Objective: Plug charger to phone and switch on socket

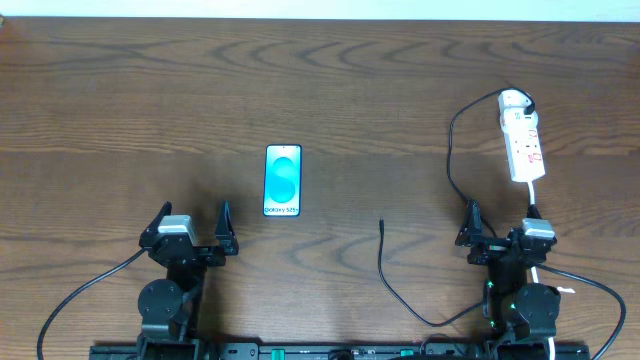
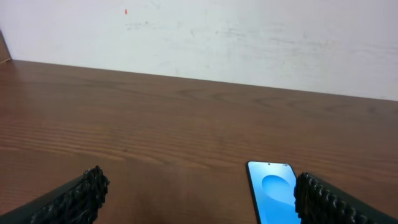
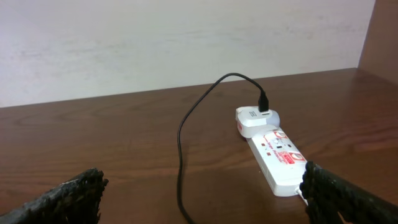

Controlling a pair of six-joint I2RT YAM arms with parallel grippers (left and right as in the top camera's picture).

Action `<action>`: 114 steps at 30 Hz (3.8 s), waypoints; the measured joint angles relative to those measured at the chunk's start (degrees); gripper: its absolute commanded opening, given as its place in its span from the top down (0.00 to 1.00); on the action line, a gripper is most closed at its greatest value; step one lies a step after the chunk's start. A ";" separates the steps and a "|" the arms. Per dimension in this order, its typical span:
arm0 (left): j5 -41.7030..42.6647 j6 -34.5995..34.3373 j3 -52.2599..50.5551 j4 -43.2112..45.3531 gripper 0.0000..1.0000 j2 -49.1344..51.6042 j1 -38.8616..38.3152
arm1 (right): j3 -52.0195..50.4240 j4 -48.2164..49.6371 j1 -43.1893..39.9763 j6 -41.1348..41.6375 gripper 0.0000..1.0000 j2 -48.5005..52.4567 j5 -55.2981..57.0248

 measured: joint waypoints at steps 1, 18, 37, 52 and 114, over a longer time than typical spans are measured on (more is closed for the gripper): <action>-0.02 0.00 0.00 0.00 0.02 0.00 0.00 | 0.00 0.00 0.00 0.00 0.01 0.00 -0.02; -0.02 0.00 0.00 0.00 0.02 0.00 0.00 | 0.00 0.00 0.00 0.00 0.01 0.00 0.00; -0.02 0.00 0.00 0.00 0.02 0.00 0.00 | 0.00 0.00 0.00 0.00 0.01 0.00 0.00; -0.02 0.00 0.00 0.00 0.02 0.00 0.00 | 0.00 0.00 0.00 0.00 0.01 0.00 -0.02; -0.24 2.99 40.06 -18.03 0.02 48.89 0.00 | 0.00 -0.02 0.00 -0.02 0.01 0.00 -0.15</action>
